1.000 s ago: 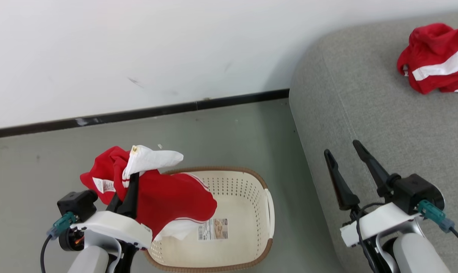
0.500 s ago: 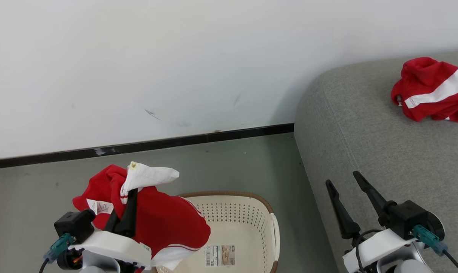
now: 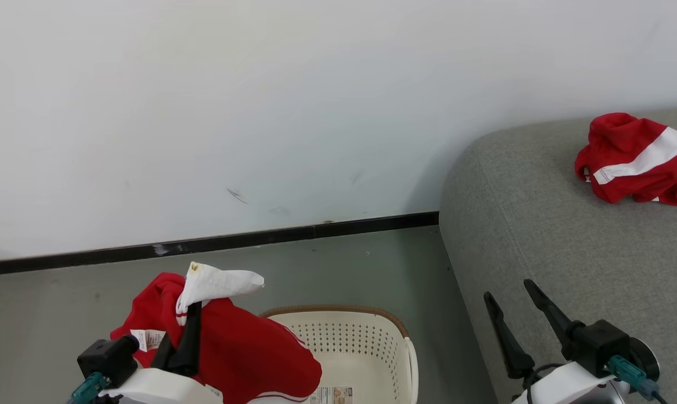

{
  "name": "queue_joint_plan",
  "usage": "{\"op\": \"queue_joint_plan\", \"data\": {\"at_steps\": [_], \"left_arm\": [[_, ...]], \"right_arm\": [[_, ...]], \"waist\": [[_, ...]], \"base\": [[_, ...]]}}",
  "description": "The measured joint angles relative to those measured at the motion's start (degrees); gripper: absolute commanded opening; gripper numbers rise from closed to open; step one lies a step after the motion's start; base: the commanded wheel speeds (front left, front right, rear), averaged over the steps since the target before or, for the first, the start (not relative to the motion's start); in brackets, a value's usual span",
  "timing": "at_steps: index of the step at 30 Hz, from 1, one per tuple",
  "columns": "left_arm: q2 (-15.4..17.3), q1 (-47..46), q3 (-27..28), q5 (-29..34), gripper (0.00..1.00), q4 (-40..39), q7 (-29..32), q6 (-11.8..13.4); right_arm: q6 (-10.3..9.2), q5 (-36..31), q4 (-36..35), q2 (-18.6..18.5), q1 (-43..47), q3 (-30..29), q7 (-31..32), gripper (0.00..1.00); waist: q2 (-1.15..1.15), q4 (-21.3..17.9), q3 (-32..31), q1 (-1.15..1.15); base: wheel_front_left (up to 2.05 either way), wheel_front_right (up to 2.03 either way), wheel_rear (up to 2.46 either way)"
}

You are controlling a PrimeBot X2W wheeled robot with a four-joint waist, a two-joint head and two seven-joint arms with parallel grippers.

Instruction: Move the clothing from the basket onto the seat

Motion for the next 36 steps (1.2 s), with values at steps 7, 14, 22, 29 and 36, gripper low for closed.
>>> {"op": "queue_joint_plan", "data": {"at_steps": [7,14,22,29,36], "left_arm": [[0.5,2.0,0.0,0.1,0.00,-2.6,0.8,0.7],[0.6,3.6,-0.1,0.1,0.00,-5.4,2.0,1.8],[0.7,5.0,-0.1,0.1,0.00,-7.8,2.7,2.7],[1.0,5.8,-0.4,0.3,0.00,-10.5,3.8,3.2],[1.2,5.8,-1.4,0.7,0.00,-13.4,4.6,3.2]], "right_arm": [[0.00,0.0,-0.2,0.0,1.1,-0.2,0.0,1.00],[0.00,-0.1,-0.9,0.0,1.5,-0.3,0.0,1.00],[0.00,-0.6,-1.5,0.0,1.5,-2.0,0.0,1.00],[0.00,-0.6,-1.9,-0.1,1.5,-2.4,0.0,1.00],[0.00,-1.1,-2.2,-0.4,1.2,1.7,0.0,1.00]], "waist": [[0.00,0.2,-1.2,0.00],[0.00,0.0,-1.4,0.00],[0.00,-0.2,-1.1,0.00],[0.00,-0.6,-0.6,0.00],[0.00,-0.8,0.0,0.00]], "base": [[0.00,0.00,0.00],[0.00,0.00,0.00],[0.00,0.00,0.00],[0.00,0.00,0.00],[0.00,0.00,0.00]]}}
